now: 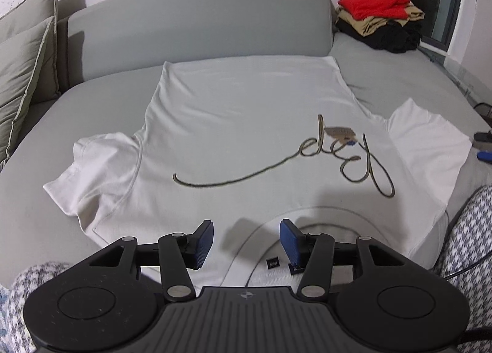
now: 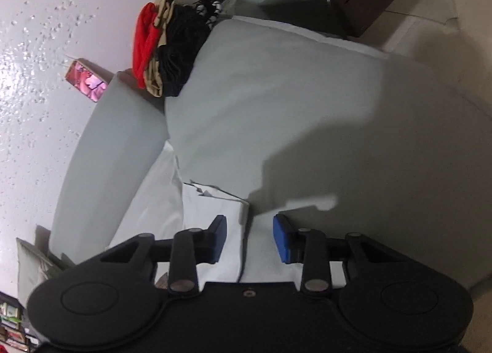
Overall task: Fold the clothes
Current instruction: 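Grasp the shirt side edge with the right gripper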
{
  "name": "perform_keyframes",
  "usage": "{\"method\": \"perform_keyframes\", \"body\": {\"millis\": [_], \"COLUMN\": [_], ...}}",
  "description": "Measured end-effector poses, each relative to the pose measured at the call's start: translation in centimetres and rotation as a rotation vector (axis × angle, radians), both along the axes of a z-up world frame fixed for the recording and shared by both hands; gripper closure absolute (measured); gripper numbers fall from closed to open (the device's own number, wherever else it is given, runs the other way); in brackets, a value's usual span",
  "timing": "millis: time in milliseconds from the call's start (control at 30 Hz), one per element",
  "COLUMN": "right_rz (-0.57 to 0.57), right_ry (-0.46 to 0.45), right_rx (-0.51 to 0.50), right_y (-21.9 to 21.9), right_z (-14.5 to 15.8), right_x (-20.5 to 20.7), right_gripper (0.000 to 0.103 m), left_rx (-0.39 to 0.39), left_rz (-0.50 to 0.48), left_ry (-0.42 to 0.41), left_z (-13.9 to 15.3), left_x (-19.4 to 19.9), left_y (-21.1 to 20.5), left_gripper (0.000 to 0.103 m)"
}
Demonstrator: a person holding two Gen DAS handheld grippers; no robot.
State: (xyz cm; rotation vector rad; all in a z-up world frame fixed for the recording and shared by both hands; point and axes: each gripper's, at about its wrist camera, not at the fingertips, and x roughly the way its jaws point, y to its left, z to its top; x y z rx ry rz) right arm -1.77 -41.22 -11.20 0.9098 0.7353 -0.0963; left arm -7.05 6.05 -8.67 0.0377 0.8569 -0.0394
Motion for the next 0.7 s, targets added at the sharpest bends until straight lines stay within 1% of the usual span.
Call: {"method": "perform_keyframes", "body": {"millis": [67, 133, 200, 267, 333, 433, 500, 567, 700], "right_rz": [0.013, 0.024, 0.017, -0.003, -0.001, 0.016, 0.052, 0.117, 0.298], "right_ry": [-0.006, 0.000, 0.020, 0.033, 0.016, -0.009, -0.036, -0.075, -0.180], "right_rx": [-0.009, -0.039, -0.040, -0.030, -0.069, -0.162, -0.249, -0.355, -0.583], "right_y": [0.1, 0.4, 0.5, 0.5, 1.0, 2.3, 3.8, 6.0, 12.0], "right_z": [-0.2, -0.5, -0.8, -0.6, -0.1, 1.1, 2.3, 3.8, 6.5], "right_x": [0.6, 1.4, 2.0, 2.1, 2.1, 2.1, 2.2, 2.4, 2.2], "right_gripper": [0.071, 0.077, 0.095, 0.100, 0.101, 0.101, 0.101, 0.101, 0.101], "left_rx": [-0.001, -0.001, -0.001, -0.001, -0.001, -0.010, -0.019, -0.024, -0.025], "left_rz": [0.004, 0.006, 0.007, 0.008, 0.009, 0.014, 0.016, 0.015, 0.017], "left_ry": [0.008, 0.012, 0.015, 0.017, 0.018, 0.019, 0.017, 0.013, 0.012], "left_z": [-0.2, -0.3, -0.4, -0.5, -0.6, -0.7, -0.7, -0.6, -0.7], "left_x": [0.0, 0.0, 0.0, 0.0, -0.1, -0.1, 0.0, -0.1, -0.1], "left_y": [0.0, 0.0, 0.0, 0.0, 0.1, 0.3, 0.5, 0.6, 0.6], "left_gripper": [0.051, 0.051, 0.051, 0.050, 0.050, 0.050, 0.050, 0.050, 0.049]}}
